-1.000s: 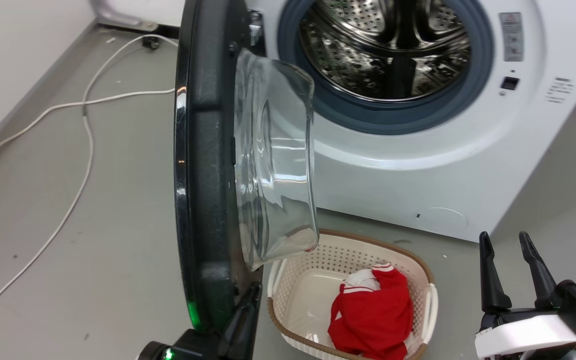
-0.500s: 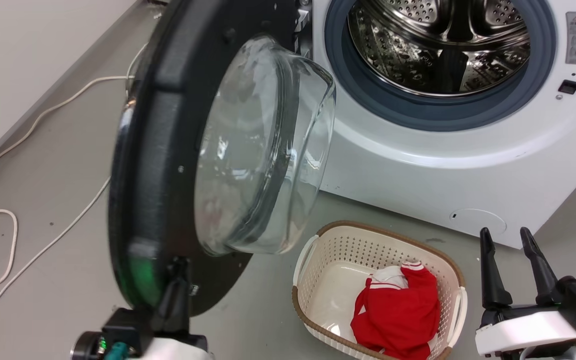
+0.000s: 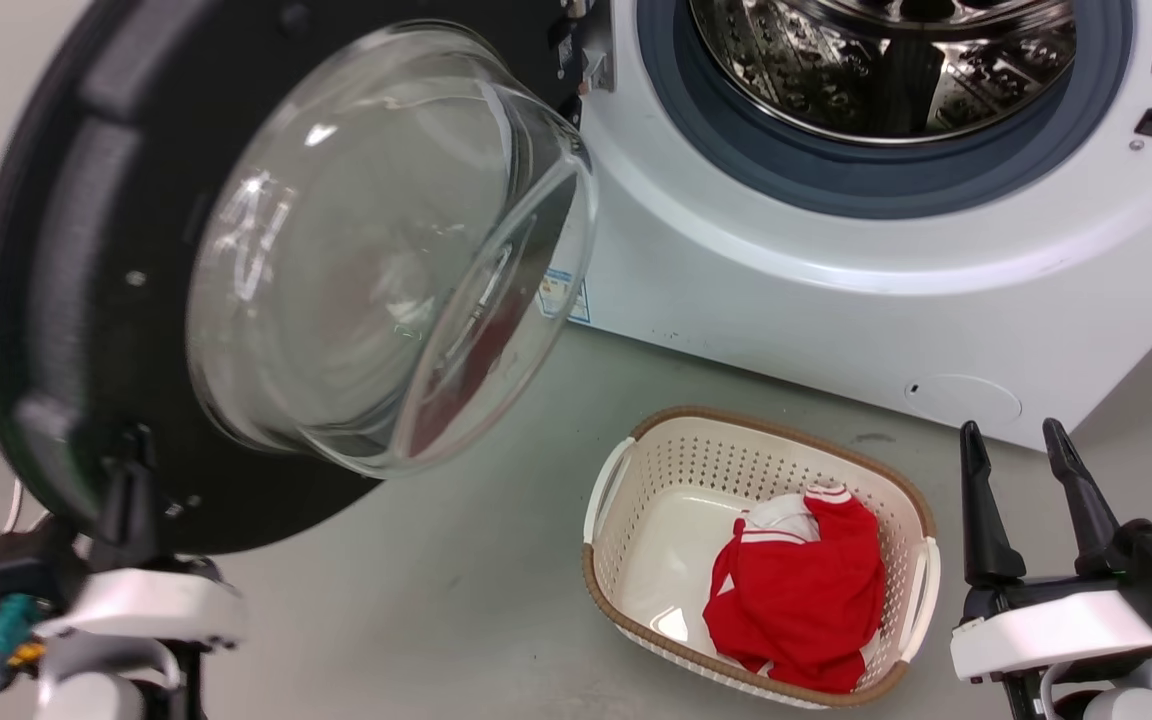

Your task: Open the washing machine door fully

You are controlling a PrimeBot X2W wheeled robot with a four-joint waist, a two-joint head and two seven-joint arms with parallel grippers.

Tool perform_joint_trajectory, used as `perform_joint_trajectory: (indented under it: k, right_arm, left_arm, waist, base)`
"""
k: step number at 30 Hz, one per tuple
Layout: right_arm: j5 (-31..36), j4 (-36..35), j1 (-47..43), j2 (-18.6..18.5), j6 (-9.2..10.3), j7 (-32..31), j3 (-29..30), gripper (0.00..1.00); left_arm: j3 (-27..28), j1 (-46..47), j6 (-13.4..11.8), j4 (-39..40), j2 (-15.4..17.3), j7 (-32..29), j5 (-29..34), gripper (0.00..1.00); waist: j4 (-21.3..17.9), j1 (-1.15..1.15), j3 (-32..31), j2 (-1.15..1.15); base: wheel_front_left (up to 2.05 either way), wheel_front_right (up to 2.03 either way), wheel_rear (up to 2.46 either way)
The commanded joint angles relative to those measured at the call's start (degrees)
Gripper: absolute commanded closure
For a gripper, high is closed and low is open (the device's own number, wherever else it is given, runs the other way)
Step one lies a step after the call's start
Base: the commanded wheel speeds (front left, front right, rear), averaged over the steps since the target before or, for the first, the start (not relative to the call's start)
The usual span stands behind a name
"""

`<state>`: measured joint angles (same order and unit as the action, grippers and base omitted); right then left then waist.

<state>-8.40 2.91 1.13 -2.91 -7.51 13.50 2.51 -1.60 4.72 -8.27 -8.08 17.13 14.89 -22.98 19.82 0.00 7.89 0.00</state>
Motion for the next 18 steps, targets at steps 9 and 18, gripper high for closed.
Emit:
perform_joint_trajectory:
  k: [9, 18]
  right_arm:
    - [1.6, -1.7, 2.2, 0.1, 0.04, -1.2, 0.5, 0.0]
    - [2.0, -2.1, 2.9, 0.1, 0.04, -1.5, 0.8, 0.0]
  left_arm:
    - [10.5, 6.6, 2.9, -5.9, 2.0, 0.4, 0.5, 1.0]
    - [15.6, 10.9, 6.0, -12.9, 2.7, 0.3, 2.1, 1.0]
  waist:
    - [-1.3, 0.0, 3.4, 0.0]
    - [-2.1, 0.0, 4.5, 0.0]
  base:
    - [0.0, 0.0, 0.0]
    - [0.0, 0.0, 0.0]
